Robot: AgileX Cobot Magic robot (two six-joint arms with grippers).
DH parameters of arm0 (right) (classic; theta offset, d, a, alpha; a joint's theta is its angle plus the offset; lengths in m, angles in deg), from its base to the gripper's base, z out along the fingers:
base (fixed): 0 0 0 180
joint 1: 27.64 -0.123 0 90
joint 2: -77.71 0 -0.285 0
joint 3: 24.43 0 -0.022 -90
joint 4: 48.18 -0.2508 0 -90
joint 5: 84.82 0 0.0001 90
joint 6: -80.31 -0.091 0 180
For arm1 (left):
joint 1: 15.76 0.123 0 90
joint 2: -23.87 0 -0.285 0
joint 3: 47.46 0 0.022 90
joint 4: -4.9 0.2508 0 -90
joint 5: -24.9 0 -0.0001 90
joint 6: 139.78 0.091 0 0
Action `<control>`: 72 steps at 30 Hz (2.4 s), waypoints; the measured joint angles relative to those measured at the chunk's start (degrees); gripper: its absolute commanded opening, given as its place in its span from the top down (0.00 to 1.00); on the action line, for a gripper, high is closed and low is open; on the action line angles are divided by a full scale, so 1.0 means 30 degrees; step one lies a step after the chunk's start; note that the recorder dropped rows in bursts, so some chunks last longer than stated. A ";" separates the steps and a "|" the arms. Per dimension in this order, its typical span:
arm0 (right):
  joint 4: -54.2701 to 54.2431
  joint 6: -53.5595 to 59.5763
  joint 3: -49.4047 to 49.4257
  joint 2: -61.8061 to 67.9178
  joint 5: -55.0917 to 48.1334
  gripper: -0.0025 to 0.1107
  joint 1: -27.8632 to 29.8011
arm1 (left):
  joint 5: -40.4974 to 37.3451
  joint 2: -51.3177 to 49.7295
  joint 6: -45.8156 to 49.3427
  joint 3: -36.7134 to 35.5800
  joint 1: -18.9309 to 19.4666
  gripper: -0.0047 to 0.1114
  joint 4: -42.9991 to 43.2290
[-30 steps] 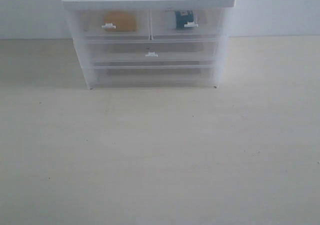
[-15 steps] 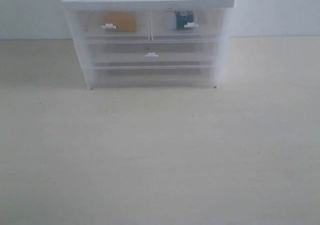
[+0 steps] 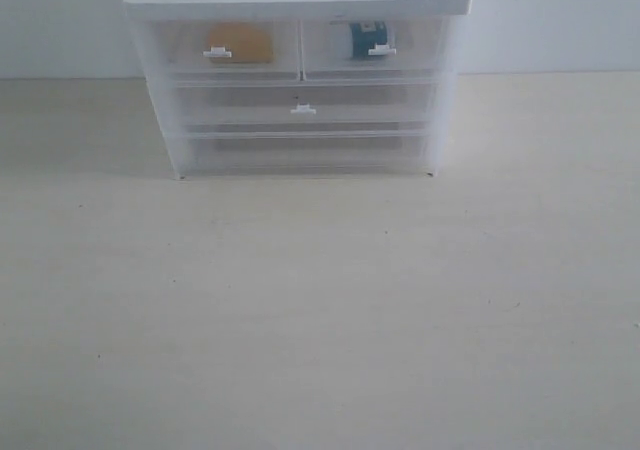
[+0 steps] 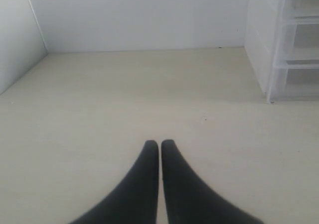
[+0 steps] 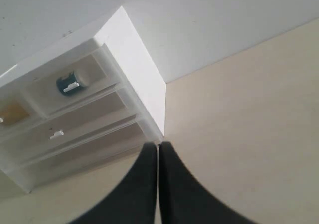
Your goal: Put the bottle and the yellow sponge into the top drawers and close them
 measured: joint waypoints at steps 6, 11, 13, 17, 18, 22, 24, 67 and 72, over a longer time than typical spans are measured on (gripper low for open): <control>0.0000 0.0000 0.0000 0.0000 0.0000 0.97 0.0000 | 0.0000 0.0000 0.0000 0.0000 0.0000 0.93 0.0000; 0.0000 0.0000 0.0000 0.0000 0.0000 0.97 0.0000 | 0.0000 0.0000 0.0000 0.0000 0.0000 0.93 0.0000; 0.0000 0.0000 0.0000 0.0000 0.0000 0.97 0.0000 | 0.0000 0.0000 0.0000 0.0000 0.0000 0.93 0.0000; 0.0000 0.0000 0.0000 0.0000 0.0000 0.97 0.0000 | 0.0000 0.0000 0.0037 0.0000 0.0000 0.93 0.0000; 0.0000 0.0000 0.0000 0.0000 0.0000 0.97 0.0000 | 0.0000 0.0000 0.0037 0.0000 0.0000 0.93 0.0000; 0.0000 0.0000 0.0000 0.0000 0.0000 0.97 0.0000 | 0.0000 0.0000 0.0037 0.0000 0.0000 0.93 0.0000; 0.0000 0.0000 0.0000 0.0000 0.0000 0.97 0.0000 | 0.0000 0.0000 0.0073 0.0000 0.0000 0.93 0.0000; 0.0000 0.0000 0.0000 0.0000 0.0000 0.97 0.0000 | 0.0000 0.0000 0.0073 0.0000 -0.1071 0.93 0.0000; 0.0000 0.0000 0.0000 0.0000 0.0000 0.97 0.0000 | 0.0000 0.0000 0.0073 0.0000 -0.1710 0.93 0.0000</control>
